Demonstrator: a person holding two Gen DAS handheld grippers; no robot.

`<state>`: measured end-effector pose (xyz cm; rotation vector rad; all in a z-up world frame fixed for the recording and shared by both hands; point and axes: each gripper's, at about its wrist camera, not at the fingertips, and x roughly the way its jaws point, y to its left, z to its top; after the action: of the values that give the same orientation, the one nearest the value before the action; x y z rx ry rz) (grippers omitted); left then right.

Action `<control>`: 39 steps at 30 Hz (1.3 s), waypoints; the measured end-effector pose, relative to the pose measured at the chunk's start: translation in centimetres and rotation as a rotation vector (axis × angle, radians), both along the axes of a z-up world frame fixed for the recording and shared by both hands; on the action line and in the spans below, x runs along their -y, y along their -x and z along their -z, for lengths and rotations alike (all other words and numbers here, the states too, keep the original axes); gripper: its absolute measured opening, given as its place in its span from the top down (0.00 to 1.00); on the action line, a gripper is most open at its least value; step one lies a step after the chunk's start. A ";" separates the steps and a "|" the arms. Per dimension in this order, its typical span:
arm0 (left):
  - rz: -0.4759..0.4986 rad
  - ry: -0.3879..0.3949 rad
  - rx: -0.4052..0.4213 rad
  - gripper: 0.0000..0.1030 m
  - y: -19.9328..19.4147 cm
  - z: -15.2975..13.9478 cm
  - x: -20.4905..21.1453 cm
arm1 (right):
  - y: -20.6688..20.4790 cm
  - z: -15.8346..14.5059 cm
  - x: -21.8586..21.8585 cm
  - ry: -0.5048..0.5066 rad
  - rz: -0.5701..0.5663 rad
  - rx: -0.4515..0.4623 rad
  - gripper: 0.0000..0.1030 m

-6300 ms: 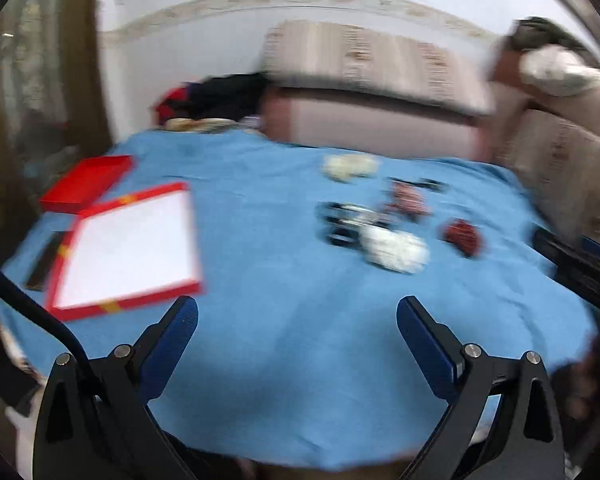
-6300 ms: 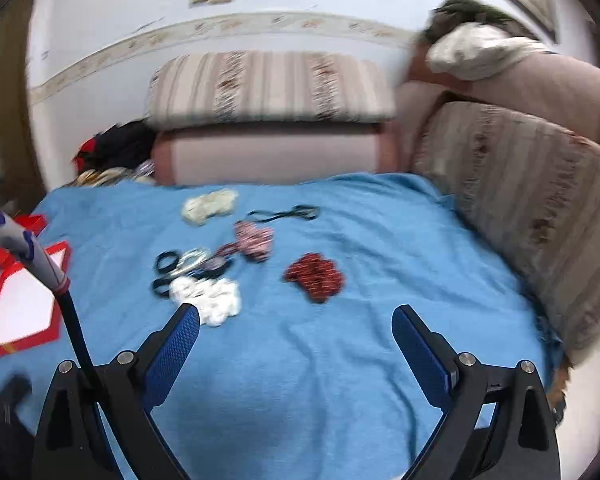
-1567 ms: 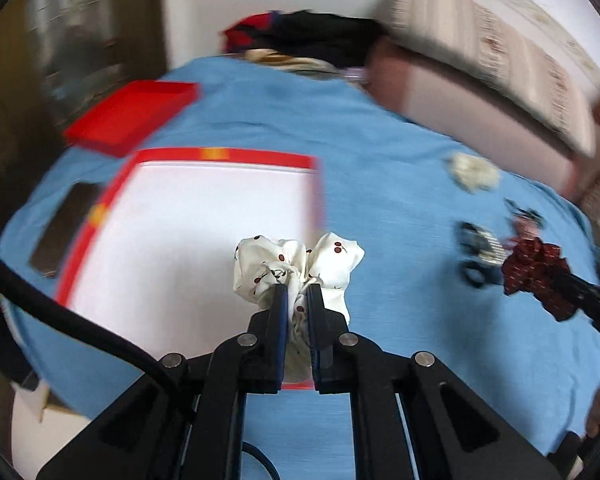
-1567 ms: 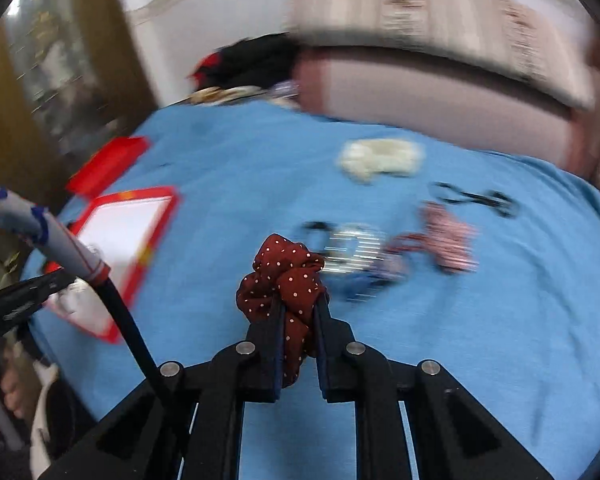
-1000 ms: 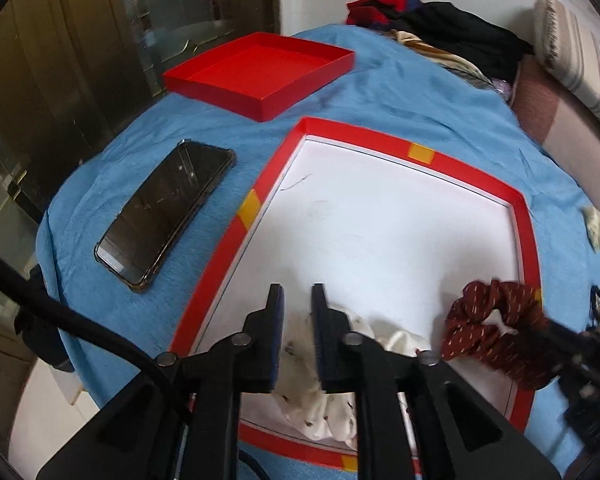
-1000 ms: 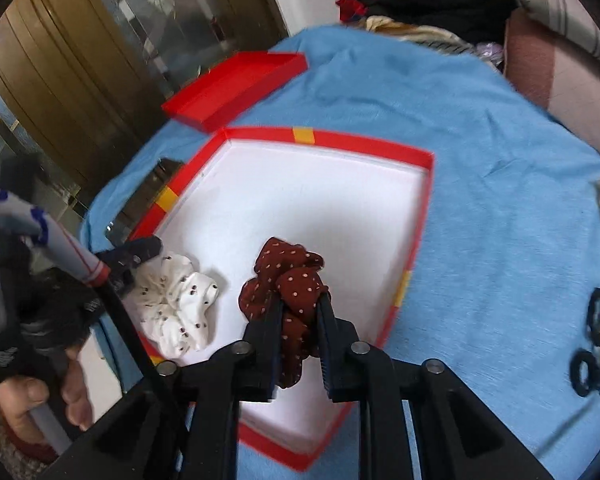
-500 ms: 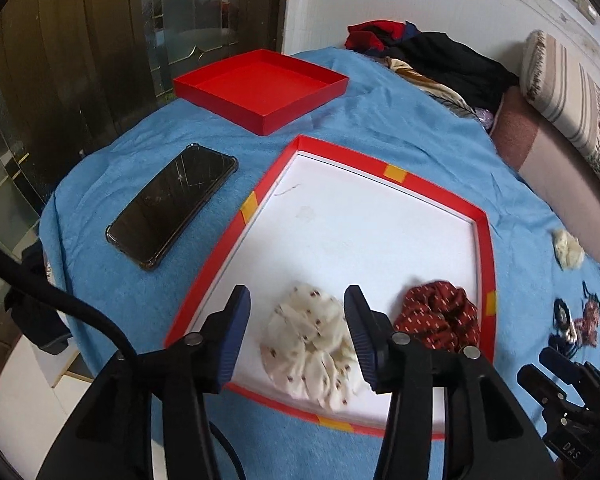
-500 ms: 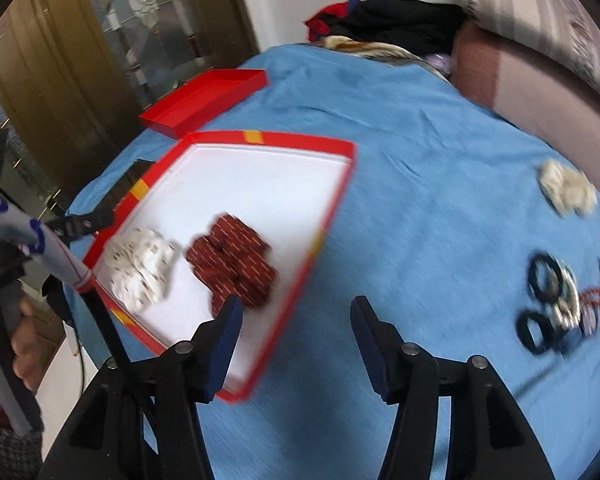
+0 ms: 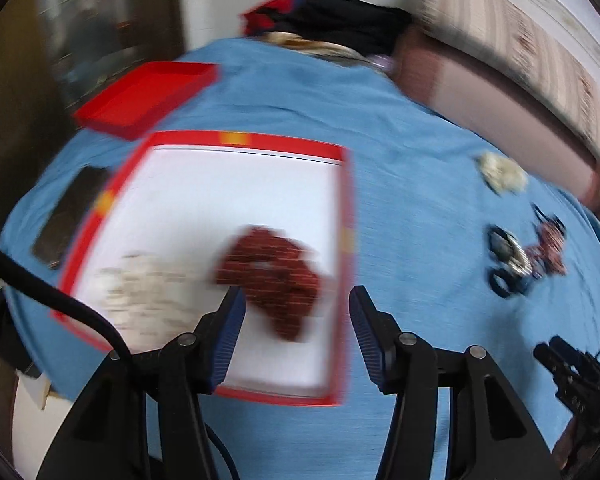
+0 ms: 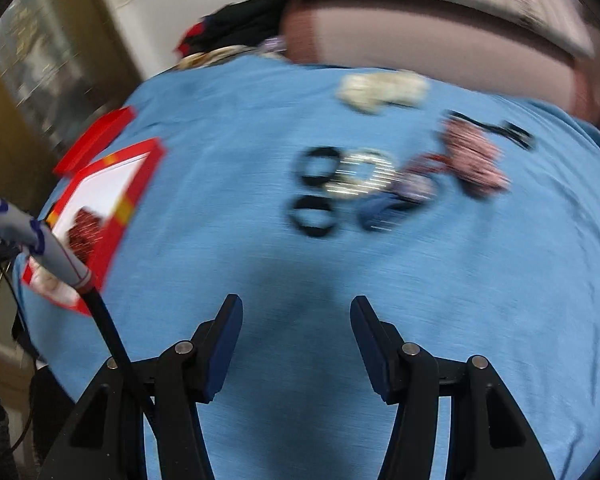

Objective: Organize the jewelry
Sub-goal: 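Grasp a black hair tie with left gripper while right grasps plaid scrunchie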

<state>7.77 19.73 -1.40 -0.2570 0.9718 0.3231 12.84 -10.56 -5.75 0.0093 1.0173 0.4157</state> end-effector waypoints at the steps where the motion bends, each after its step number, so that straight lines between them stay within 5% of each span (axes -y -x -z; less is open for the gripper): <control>1: 0.025 0.002 -0.003 0.49 -0.6 0.1 1.2 | -0.2 0.2 1.2 0.000 0.023 -0.001 0.41; 13: 0.365 0.082 -0.072 0.49 -11.1 5.8 15.2 | -6.0 0.4 10.7 -0.021 0.206 0.018 0.41; 25: 0.316 0.233 -0.081 0.49 -20.3 8.3 14.9 | -12.3 0.8 8.9 -0.050 0.160 0.051 0.36; 30: 0.346 0.212 -0.091 0.48 -22.0 8.9 15.7 | -14.3 2.2 8.1 -0.046 0.168 0.033 0.36; 31: 0.356 0.203 -0.091 0.64 -22.1 9.0 16.0 | -14.6 2.4 8.0 -0.043 0.169 0.030 0.36; 32: 0.370 0.185 -0.105 0.91 -22.3 9.2 16.5 | -14.9 2.6 7.8 -0.035 0.170 0.025 0.36; 33: 0.380 0.182 -0.121 0.94 -22.5 9.4 16.8 | -15.1 2.8 7.6 -0.029 0.172 0.021 0.40; 36: 0.384 0.182 -0.115 0.94 -22.2 9.2 17.0 | -15.6 3.3 7.4 -0.026 0.166 -0.013 0.82; 39: 0.366 0.206 -0.097 0.94 -21.4 8.0 16.1 | -14.8 2.1 7.7 -0.036 0.169 0.011 0.87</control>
<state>29.18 3.60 -9.44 -0.2469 1.1266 -0.1008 27.64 -18.29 -7.89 0.1243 0.9897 0.2799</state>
